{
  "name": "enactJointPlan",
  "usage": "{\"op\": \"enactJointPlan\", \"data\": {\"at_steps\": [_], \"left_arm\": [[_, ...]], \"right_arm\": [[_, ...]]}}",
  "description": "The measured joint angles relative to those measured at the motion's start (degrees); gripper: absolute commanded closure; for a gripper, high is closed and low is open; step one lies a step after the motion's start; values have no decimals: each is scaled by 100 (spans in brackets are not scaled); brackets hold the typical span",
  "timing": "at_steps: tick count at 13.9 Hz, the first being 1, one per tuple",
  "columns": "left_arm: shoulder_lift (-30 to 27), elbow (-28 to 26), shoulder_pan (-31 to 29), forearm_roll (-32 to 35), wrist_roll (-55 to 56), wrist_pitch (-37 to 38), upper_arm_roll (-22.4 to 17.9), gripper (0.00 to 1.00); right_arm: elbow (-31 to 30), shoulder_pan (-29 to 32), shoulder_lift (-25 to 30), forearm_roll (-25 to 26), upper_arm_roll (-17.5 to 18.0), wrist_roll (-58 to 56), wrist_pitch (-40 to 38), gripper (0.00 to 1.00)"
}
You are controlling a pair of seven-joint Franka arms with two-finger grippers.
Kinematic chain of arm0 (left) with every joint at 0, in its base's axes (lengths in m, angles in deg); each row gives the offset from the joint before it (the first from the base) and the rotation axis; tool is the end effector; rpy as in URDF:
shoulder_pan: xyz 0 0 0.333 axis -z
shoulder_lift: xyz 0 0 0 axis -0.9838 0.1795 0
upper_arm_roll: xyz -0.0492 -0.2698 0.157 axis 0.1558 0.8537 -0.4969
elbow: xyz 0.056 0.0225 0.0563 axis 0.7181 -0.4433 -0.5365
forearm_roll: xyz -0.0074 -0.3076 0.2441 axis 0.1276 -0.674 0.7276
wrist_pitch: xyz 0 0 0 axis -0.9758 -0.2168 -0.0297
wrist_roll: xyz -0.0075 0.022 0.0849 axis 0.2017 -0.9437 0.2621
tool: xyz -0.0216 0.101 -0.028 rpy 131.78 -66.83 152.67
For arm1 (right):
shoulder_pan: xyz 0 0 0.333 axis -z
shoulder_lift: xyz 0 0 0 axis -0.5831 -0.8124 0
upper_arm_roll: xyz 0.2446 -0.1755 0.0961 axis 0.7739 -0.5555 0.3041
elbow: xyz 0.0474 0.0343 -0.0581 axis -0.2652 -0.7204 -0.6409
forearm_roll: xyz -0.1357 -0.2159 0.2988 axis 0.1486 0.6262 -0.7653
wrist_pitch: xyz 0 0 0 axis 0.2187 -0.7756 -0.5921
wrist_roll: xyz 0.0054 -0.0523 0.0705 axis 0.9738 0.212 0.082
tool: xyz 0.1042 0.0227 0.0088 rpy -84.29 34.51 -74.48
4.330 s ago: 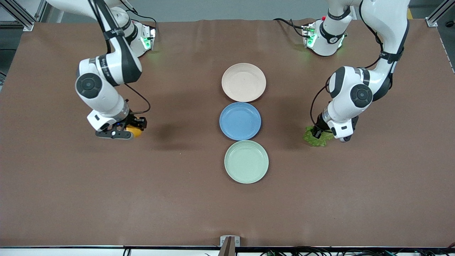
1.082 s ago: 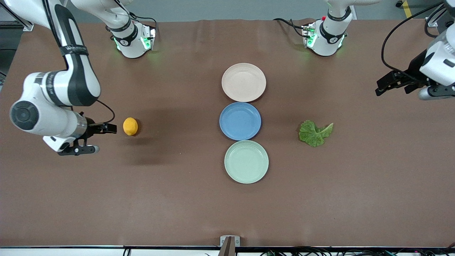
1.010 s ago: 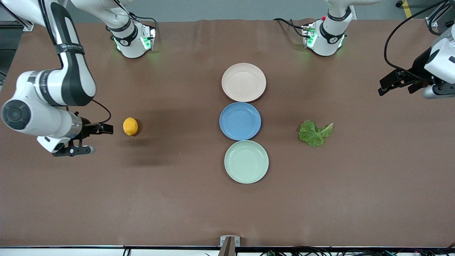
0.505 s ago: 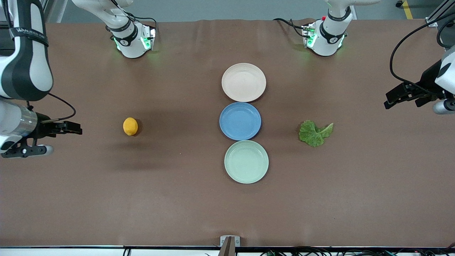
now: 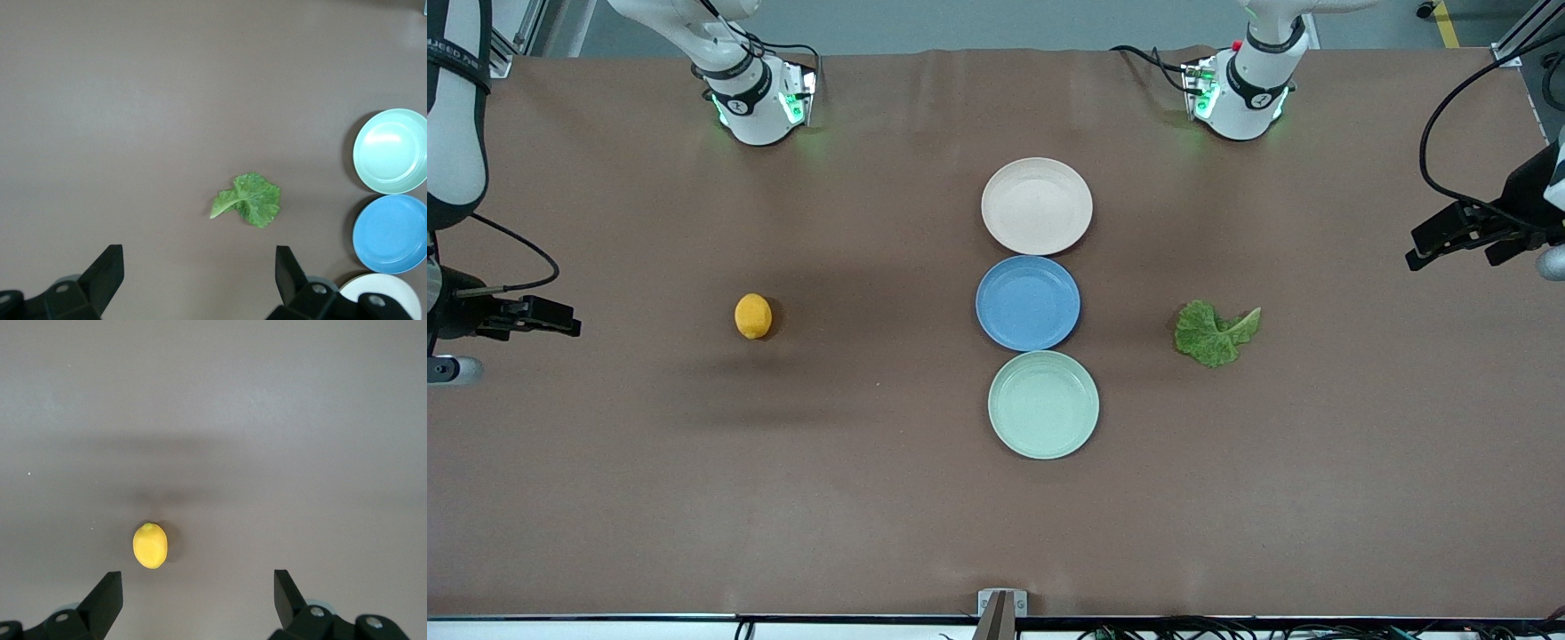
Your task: Pick lemon and lettuce from plates
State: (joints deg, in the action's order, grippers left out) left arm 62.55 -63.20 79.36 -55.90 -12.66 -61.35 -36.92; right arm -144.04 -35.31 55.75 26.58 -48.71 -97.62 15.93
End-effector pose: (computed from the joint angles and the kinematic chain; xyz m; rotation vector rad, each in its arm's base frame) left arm 0.5728 -0.0130 0.6335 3.1018 0.0635 0.1013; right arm 0.6362 -0.0634 0.5254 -3.1282 -0.0723 0.1274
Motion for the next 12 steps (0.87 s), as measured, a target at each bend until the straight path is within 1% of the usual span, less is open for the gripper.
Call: {"op": "enactJointPlan", "data": {"at_steps": [7,12], "left_arm": [[-14,26,-52,0,-166,130,9,0],[-14,27,-51,0,-166,141,9,0]], "right_arm": [[38,-31,-23,-5,72,40,-72,0],[113,-95,-2,-5,119,539,-388,0]]}}
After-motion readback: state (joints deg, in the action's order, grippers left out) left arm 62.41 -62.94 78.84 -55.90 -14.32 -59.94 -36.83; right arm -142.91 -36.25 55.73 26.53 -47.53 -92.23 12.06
